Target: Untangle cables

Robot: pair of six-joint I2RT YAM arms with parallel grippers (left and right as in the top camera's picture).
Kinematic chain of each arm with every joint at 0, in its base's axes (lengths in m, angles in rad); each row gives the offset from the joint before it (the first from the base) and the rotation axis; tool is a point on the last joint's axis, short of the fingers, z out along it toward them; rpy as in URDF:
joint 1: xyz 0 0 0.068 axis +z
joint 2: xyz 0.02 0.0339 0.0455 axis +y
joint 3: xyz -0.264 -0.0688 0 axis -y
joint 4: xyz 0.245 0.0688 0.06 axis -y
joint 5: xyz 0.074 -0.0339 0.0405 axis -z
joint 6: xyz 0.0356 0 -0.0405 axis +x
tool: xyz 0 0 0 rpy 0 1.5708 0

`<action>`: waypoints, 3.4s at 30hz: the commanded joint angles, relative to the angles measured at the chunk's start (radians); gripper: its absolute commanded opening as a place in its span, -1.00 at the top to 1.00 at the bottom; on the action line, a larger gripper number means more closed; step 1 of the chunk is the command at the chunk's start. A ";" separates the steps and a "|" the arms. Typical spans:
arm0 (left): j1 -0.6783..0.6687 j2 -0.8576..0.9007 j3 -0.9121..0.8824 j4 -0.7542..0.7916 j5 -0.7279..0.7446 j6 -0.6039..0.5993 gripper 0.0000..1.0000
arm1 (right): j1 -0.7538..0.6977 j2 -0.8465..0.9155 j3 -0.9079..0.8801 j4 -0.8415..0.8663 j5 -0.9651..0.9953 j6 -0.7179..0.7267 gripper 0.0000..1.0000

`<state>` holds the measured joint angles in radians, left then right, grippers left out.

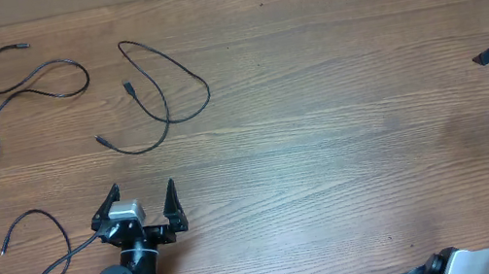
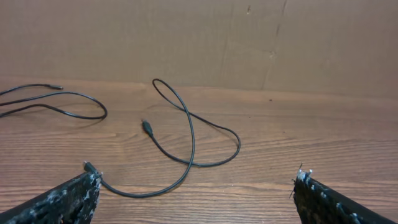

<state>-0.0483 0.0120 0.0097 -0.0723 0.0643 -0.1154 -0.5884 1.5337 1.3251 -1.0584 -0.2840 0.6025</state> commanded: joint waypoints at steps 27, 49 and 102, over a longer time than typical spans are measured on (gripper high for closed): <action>-0.005 -0.008 -0.005 -0.001 0.006 0.033 -0.99 | -0.006 -0.013 0.017 0.005 0.002 0.000 -1.00; -0.005 -0.008 -0.005 -0.001 0.006 0.034 -0.99 | 0.018 -0.119 0.015 0.129 0.005 0.000 -1.00; -0.005 -0.008 -0.005 -0.001 0.006 0.034 -0.99 | 0.417 -1.415 -0.662 0.582 0.005 0.000 -1.00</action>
<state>-0.0483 0.0120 0.0097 -0.0719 0.0643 -0.0978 -0.1761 0.1501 0.7006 -0.4858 -0.2836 0.6025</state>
